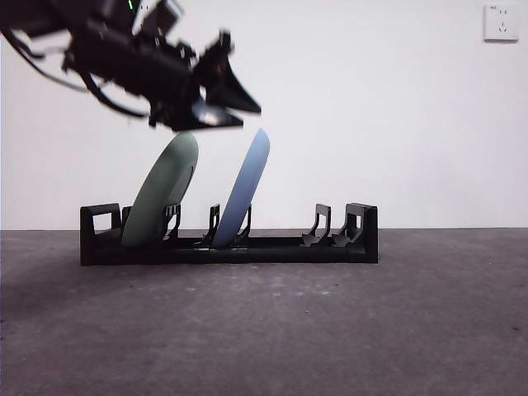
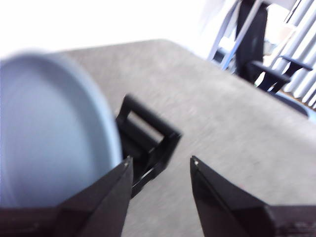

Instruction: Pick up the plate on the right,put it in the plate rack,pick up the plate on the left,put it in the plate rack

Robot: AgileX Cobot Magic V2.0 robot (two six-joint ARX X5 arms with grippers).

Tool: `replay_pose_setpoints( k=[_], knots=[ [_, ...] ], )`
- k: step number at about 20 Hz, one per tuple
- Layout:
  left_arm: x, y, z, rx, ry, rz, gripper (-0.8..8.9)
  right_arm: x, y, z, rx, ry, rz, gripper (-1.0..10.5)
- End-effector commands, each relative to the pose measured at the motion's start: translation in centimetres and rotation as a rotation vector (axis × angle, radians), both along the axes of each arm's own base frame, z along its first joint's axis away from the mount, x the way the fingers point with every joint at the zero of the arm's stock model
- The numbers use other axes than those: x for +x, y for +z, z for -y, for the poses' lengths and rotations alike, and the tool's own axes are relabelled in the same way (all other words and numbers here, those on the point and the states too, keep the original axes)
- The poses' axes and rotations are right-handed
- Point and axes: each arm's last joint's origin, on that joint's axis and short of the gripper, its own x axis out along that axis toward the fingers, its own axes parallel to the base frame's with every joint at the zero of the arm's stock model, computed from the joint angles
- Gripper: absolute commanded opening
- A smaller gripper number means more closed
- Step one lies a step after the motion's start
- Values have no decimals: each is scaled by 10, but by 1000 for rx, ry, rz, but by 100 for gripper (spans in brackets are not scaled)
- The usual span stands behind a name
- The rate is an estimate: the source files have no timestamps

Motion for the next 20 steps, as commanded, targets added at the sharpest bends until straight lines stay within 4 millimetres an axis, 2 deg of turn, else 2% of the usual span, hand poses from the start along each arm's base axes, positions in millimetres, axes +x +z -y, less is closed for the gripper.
replay_pose_setpoints(
  k=[1, 5, 13, 17, 20],
  knots=[
    [-14, 20, -2, -10, -20, 9, 198, 3, -2, -1, -11, 11, 1, 344],
    [-53, 58, -14, 0, -39, -18, 192, 9, -4, -4, -33, 25, -9, 344],
    [-168, 130, -65, 42, -75, -51, 192, 21, -10, -12, -36, 139, -71, 343],
    [-213, 150, -86, 111, -97, -57, 188, 22, -11, -14, -17, 189, -82, 343],
    [-233, 155, -95, 150, -109, -77, 188, 21, -10, -14, -5, 203, -86, 343]
  ],
)
